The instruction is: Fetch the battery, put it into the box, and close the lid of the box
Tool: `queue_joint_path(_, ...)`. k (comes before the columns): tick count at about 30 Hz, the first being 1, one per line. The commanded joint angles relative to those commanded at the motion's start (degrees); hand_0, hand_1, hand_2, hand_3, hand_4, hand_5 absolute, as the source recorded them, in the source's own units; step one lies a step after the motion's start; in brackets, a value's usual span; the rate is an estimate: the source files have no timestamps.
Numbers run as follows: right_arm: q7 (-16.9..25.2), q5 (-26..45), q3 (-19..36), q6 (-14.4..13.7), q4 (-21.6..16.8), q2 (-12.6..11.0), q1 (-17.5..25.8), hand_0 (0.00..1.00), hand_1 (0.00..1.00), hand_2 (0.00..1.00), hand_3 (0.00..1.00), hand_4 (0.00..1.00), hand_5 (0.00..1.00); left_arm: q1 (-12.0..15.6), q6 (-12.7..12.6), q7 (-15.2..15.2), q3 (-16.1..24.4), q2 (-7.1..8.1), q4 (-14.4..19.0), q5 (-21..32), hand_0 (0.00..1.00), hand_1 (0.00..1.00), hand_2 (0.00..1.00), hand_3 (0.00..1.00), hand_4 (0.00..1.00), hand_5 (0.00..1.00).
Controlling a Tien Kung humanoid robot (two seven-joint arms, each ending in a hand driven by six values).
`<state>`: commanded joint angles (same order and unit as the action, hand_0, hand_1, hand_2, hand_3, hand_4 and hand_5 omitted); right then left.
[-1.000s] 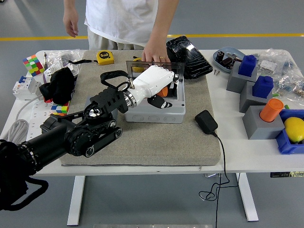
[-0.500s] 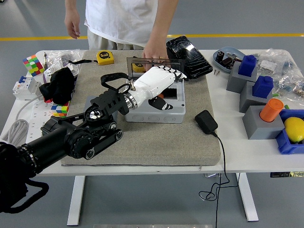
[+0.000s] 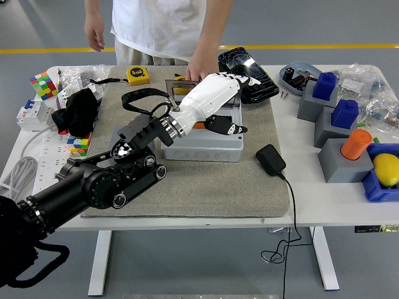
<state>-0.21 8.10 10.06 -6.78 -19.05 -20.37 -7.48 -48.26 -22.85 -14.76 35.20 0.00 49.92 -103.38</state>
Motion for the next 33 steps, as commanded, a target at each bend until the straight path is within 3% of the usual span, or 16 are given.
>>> queue_joint_path(1,-0.01,-0.01,-0.01,0.01,0.0,0.0,0.01,0.557,0.591,0.584,0.546,0.919,0.488,0.07,0.5,0.83,0.81,0.0,-0.35,-0.3,0.77,0.79,0.785,0.79,0.998,0.312)
queue_joint_path(6,-0.03,0.09,-0.05,0.02,0.02,-0.02,0.03,0.557,0.591,0.584,0.546,0.919,0.488,0.36,3.78,6.21,4.17,0.0,-1.57,-2.31,0.77,0.79,0.785,0.79,0.998,0.312)
queue_joint_path(7,-0.04,0.09,-0.02,0.02,0.03,0.0,0.05,0.557,0.59,0.585,0.546,0.919,0.487,0.44,4.31,7.1,4.71,0.0,-1.66,-2.65,0.839,0.845,0.839,0.842,0.998,0.341)
queue_joint_path(15,-0.05,0.07,0.08,0.04,0.02,0.01,0.13,0.556,0.591,0.584,0.546,0.919,0.487,1.18,7.5,12.3,7.15,0.0,-1.64,-4.68,0.838,0.832,0.815,0.815,0.998,0.368)
queue_joint_path(24,0.0,-1.19,1.57,0.0,-0.26,-0.07,0.41,0.556,0.59,0.583,0.545,0.919,0.487,2.76,8.66,14.47,5.68,0.0,0.08,-3.92,0.803,0.79,0.783,0.801,0.998,0.385)
queue_joint_path(25,0.02,-1.58,1.98,-0.03,-0.38,-0.13,0.47,0.556,0.59,0.582,0.544,0.919,0.486,3.07,8.74,14.69,5.59,0.0,0.61,-3.72,0.775,0.746,0.766,0.796,0.998,0.387)
queue_joint_path(33,0.02,-1.7,2.27,-0.04,-0.39,-0.16,0.52,0.556,0.59,0.582,0.544,0.919,0.486,5.17,9.14,16.42,4.51,0.43,6.89,-3.29,0.757,0.726,0.751,0.78,0.998,0.386)
